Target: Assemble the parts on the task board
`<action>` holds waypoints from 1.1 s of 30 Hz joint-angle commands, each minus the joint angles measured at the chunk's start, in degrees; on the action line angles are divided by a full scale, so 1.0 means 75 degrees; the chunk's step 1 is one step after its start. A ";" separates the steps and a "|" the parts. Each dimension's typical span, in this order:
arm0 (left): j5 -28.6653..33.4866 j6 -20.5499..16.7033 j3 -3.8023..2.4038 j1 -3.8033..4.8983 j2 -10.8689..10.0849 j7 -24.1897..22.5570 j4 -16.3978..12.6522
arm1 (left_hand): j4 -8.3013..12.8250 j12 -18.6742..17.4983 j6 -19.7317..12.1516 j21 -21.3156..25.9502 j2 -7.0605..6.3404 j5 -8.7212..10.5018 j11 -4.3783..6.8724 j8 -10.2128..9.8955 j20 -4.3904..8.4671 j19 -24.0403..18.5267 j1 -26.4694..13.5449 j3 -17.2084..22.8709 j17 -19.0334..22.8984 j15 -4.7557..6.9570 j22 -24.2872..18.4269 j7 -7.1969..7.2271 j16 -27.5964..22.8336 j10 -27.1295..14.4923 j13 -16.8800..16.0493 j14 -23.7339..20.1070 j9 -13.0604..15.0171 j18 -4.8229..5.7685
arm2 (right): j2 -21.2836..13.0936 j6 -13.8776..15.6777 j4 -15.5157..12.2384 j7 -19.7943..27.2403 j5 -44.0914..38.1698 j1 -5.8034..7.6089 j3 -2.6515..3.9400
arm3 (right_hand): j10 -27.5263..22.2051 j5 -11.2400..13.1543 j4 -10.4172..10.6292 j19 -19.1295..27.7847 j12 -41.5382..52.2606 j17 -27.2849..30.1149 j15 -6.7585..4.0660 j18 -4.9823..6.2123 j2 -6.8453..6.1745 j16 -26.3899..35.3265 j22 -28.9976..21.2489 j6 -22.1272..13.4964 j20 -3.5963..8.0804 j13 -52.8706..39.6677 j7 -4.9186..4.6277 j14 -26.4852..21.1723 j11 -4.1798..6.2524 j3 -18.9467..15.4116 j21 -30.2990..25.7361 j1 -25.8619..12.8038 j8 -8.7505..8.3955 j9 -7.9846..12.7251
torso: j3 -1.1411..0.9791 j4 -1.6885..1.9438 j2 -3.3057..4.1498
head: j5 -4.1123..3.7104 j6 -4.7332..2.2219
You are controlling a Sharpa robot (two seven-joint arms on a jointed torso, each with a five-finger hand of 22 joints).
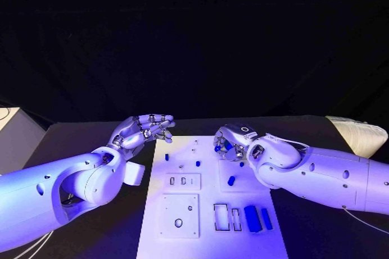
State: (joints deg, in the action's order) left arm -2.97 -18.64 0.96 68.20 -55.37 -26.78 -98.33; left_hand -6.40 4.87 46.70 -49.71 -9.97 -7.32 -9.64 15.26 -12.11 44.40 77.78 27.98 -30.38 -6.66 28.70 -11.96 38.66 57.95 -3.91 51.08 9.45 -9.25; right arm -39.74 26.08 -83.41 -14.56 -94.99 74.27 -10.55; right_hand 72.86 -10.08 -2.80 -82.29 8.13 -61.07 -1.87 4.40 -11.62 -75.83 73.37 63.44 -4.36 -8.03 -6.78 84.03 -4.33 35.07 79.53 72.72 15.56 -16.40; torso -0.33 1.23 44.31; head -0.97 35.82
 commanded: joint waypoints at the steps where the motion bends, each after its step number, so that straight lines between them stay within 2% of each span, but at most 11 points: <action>1: 0.0027 0.0144 -0.0006 0.0011 0.0005 0.0001 0.0008 | 0.0025 -0.0046 -0.0010 -0.0052 0.0010 0.0025 -0.0060 -0.0011 -0.0002 -0.0068 -0.0040 0.0011 -0.0008 0.0003 0.0012 -0.0191 0.0052 0.0004 -0.0001 -0.0055 -0.0010 -0.0149 | 0.0065 0.0374 0.0005 -0.0305 -0.0093 0.0037 0.0030 | 0.0307 0.0064 -0.0008 0.0016 0.0018 0.0007 -0.0050 -0.0116 0.0197 -0.0016 -0.0012 0.0061 0.0060 -0.0014 0.0105 0.0143 0.0306 -0.0036 -0.0015 0.0135 0.0063 -0.0339 | 0.0004 -0.0009 0.0015 | 0.0013 -0.0070; 8: 0.0029 0.0160 -0.0006 0.0012 0.0028 0.0025 0.0019 | 0.0025 -0.0046 -0.0010 -0.0052 0.0010 0.0025 -0.0060 -0.0011 -0.0002 -0.0068 -0.0040 0.0011 -0.0008 0.0003 0.0012 -0.0191 0.0052 0.0004 -0.0001 -0.0055 -0.0010 -0.0149 | 0.0456 0.0389 0.0366 -0.0377 -0.0067 0.0075 0.0062 | 0.0267 0.0114 -0.0005 0.0027 -0.0012 0.0027 -0.0047 -0.0114 0.0185 -0.0015 -0.0023 -0.0006 0.0062 -0.0034 0.0098 0.0138 0.0298 -0.0038 -0.0028 0.0114 0.0069 -0.0378 | 0.0008 0.0026 0.0046 | 0.0006 -0.0148; 13: 0.0029 0.0170 -0.0005 0.0013 0.0042 0.0035 0.0009 | 0.0025 -0.0046 -0.0010 -0.0052 0.0010 0.0025 -0.0060 -0.0011 -0.0002 -0.0068 -0.0040 0.0011 -0.0008 0.0003 0.0012 -0.0191 0.0052 0.0004 -0.0001 -0.0055 -0.0010 -0.0149 | 0.0771 0.0403 0.0669 -0.0460 -0.0058 0.0091 0.0070 | 0.0246 0.0118 -0.0005 0.0027 -0.0026 0.0037 -0.0043 -0.0115 0.0181 -0.0014 -0.0017 -0.0039 0.0061 -0.0040 0.0091 0.0136 0.0291 -0.0034 -0.0026 0.0109 0.0066 -0.0390 | 0.0011 0.0041 0.0069 | 0.0026 -0.0168; 17: 0.0029 0.0173 -0.0005 0.0019 0.0052 0.0040 0.0000 | 0.0025 -0.0046 -0.0010 -0.0052 0.0010 0.0025 -0.0060 -0.0011 -0.0002 -0.0068 -0.0040 0.0011 -0.0008 0.0003 0.0012 -0.0191 0.0052 0.0004 -0.0001 -0.0055 -0.0010 -0.0149 | 0.0968 0.0411 0.0845 -0.0502 -0.0051 0.0100 0.0074 | 0.0244 0.0118 -0.0004 0.0024 -0.0028 0.0034 -0.0042 -0.0116 0.0181 -0.0016 -0.0010 -0.0043 0.0061 -0.0041 0.0089 0.0136 0.0289 -0.0034 -0.0022 0.0107 0.0066 -0.0393 | 0.0019 0.0061 0.0089 | 0.0001 -0.0197; 20: 0.0029 0.0171 -0.0005 0.0023 0.0055 0.0043 -0.0002 | 0.0025 -0.0046 -0.0010 -0.0052 0.0010 0.0025 -0.0060 -0.0011 -0.0002 -0.0068 -0.0040 0.0011 -0.0008 0.0003 0.0012 -0.0191 0.0052 0.0004 -0.0001 -0.0055 -0.0010 -0.0149 | 0.1114 0.0408 0.0964 -0.0513 -0.0044 0.0103 0.0075 | 0.0244 0.0118 -0.0004 0.0024 -0.0028 0.0034 -0.0042 -0.0116 0.0181 -0.0016 -0.0010 -0.0043 0.0061 -0.0041 0.0089 0.0136 0.0289 -0.0034 -0.0022 0.0107 0.0066 -0.0393 | 0.0012 0.0054 0.0098 | 0.0039 -0.0189; 22: 0.0029 0.0172 -0.0005 0.0026 0.0057 0.0044 -0.0002 | 0.0025 -0.0046 -0.0010 -0.0052 0.0010 0.0025 -0.0060 -0.0011 -0.0002 -0.0068 -0.0040 0.0011 -0.0008 0.0003 0.0012 -0.0191 0.0052 0.0004 -0.0001 -0.0055 -0.0010 -0.0149 | 0.1178 0.0413 0.1019 -0.0518 -0.0042 0.0103 0.0076 | 0.0244 0.0118 -0.0004 0.0024 -0.0028 0.0034 -0.0042 -0.0116 0.0181 -0.0016 -0.0010 -0.0043 0.0061 -0.0041 0.0089 0.0136 0.0289 -0.0034 -0.0022 0.0107 0.0066 -0.0393 | 0.0017 0.0070 0.0110 | 0.0042 -0.0193; 30: 0.0029 0.0176 -0.0005 0.0048 0.0060 0.0056 0.0005 | 0.0025 -0.0046 -0.0010 -0.0052 0.0010 0.0025 -0.0060 -0.0011 -0.0002 -0.0068 -0.0040 0.0011 -0.0008 0.0003 0.0012 -0.0191 0.0052 0.0004 -0.0001 -0.0055 -0.0010 -0.0149 | 0.1396 0.0443 0.1205 -0.0571 -0.0032 0.0106 0.0082 | 0.0216 0.0108 0.0003 0.0038 -0.0050 0.0045 -0.0032 -0.0112 0.0179 -0.0016 -0.0033 -0.0096 0.0056 -0.0052 0.0070 0.0134 0.0274 -0.0026 -0.0040 0.0092 0.0060 -0.0412 | 0.0058 0.0122 0.0150 | 0.0021 -0.0204; 33: 0.0029 0.0176 -0.0005 0.0054 0.0065 0.0059 0.0012 | 0.0046 -0.0052 -0.0021 -0.0073 0.0009 0.0030 -0.0064 -0.0016 -0.0007 -0.0079 -0.0023 0.0014 -0.0011 0.0000 0.0022 -0.0196 0.0081 -0.0007 -0.0001 -0.0072 -0.0013 -0.0152 | 0.1448 0.0444 0.1228 -0.0568 -0.0023 0.0106 0.0086 | 0.0205 0.0103 0.0007 0.0043 -0.0058 0.0053 -0.0027 -0.0110 0.0180 -0.0015 -0.0042 -0.0114 0.0053 -0.0056 0.0064 0.0133 0.0268 -0.0022 -0.0047 0.0087 0.0059 -0.0420 | 0.0049 0.0116 0.0150 | 0.0029 -0.0195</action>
State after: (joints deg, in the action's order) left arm -2.85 -18.57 0.96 68.49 -55.02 -26.05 -98.18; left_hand -6.40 4.87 46.69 -49.91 -9.97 -7.32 -9.63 15.26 -12.27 44.24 77.78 27.98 -30.38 -6.67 28.80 -11.96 39.07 57.95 -3.91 51.09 9.45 -9.24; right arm -29.02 28.66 -74.31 -18.29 -94.90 75.02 -9.96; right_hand 73.04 -8.98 -2.92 -82.08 7.74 -60.73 -1.86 4.40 -11.62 -75.83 73.10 62.93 -4.17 -8.53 -6.26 84.03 -4.14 34.93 79.53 72.72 15.93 -16.41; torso 0.01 2.07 45.37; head -0.77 34.29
